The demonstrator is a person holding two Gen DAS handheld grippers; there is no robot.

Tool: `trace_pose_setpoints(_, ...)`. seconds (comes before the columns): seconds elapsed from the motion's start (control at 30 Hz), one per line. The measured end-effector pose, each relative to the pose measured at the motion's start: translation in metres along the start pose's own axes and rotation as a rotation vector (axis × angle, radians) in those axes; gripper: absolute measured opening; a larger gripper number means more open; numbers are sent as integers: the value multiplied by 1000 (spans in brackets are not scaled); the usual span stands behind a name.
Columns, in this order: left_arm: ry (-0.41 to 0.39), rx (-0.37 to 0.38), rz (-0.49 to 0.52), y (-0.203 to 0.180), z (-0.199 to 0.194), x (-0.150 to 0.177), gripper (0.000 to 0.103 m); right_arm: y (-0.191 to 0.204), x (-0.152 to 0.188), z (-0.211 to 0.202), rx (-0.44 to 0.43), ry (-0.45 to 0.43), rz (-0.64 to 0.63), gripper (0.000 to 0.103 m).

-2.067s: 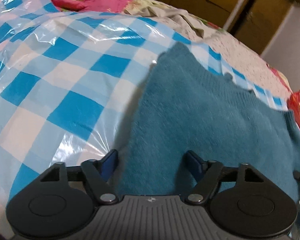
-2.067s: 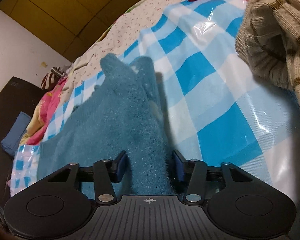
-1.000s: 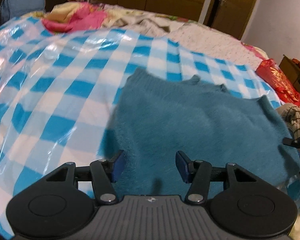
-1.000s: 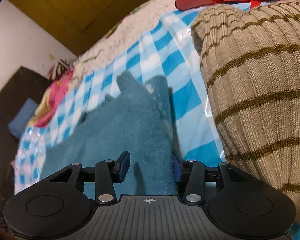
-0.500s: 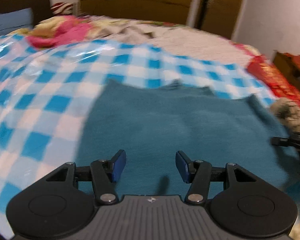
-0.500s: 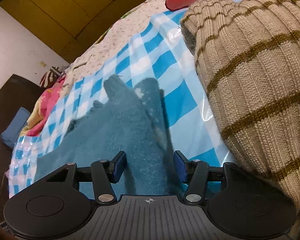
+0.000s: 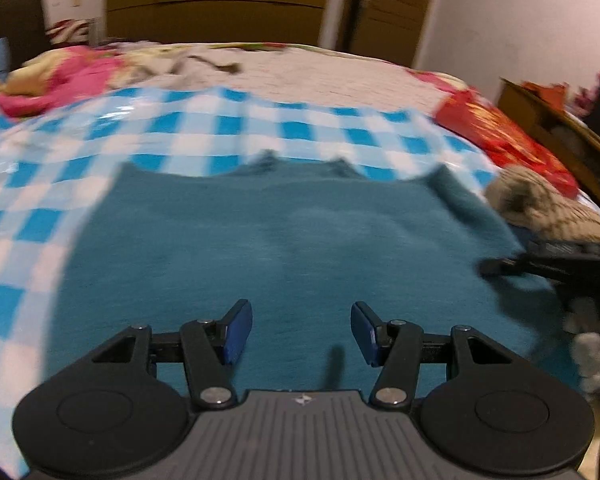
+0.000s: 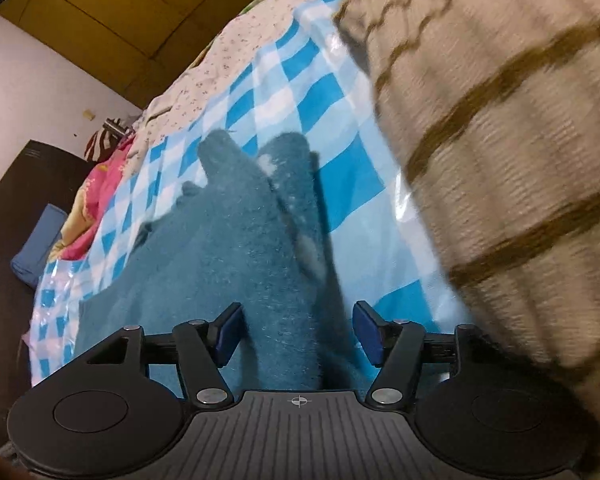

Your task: Fold small clothes

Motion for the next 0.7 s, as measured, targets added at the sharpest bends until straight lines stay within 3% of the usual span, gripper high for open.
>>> trace_pose_setpoints(0.17,49,48,69,-25,23,4,63,-6,-1,11,-60,0,59,61)
trace_pose_setpoints(0.23,64,33,88,-27,29,8,63,-9,-1,6,-79,5,68,59)
trace_pose_setpoints(0.37,32,94,39,-32,26,3,63,-6,2,1,-86,-6,40,61)
trace_pose_setpoints(0.5,44,81,71,-40,42,6,63,-3,1,13,-84,-3,52,62)
trace_pose_setpoints(0.53,59,73,77,-39,48,9,63,-3,0,13,-85,0,58,60)
trace_pose_setpoints(0.6,64,67,88,-40,52,13,63,-6,1,8,-113,13,87,40)
trace_pose_setpoints(0.7,61,56,124,-43,50,16,63,-3,2,-7,-167,12,145,30)
Point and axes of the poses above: each gripper's, at about its wrist camera, not at the fingertips, and z roughly the way its jaws point, y to its left, x to its underside, the point moved 5 cm from there along z, roughly the way its jaws point, and after that the axes turned 2 degrees about -y, right-handed, at the moved point
